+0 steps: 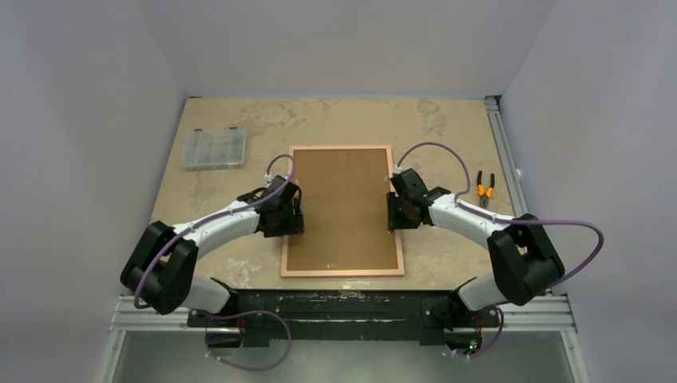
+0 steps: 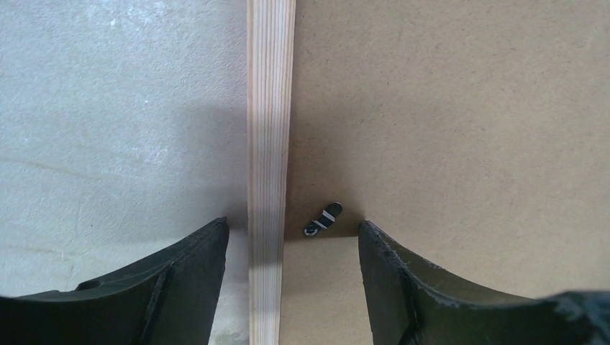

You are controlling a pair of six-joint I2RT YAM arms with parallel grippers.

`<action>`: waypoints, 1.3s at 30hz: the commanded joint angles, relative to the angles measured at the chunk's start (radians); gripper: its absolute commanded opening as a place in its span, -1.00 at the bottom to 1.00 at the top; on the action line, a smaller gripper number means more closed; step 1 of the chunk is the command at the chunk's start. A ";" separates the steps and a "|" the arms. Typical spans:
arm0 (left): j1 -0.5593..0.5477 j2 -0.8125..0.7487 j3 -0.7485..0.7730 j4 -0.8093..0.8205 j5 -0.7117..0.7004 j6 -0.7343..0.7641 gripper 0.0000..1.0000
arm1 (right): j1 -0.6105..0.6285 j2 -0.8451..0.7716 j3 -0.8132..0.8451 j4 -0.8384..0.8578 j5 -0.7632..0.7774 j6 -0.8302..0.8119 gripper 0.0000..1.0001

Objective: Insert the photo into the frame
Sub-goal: Install the photo frame at the center of the board.

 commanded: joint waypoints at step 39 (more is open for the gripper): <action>-0.078 0.007 0.071 -0.058 -0.084 -0.044 0.08 | 0.012 0.009 -0.056 0.045 -0.110 -0.002 -0.29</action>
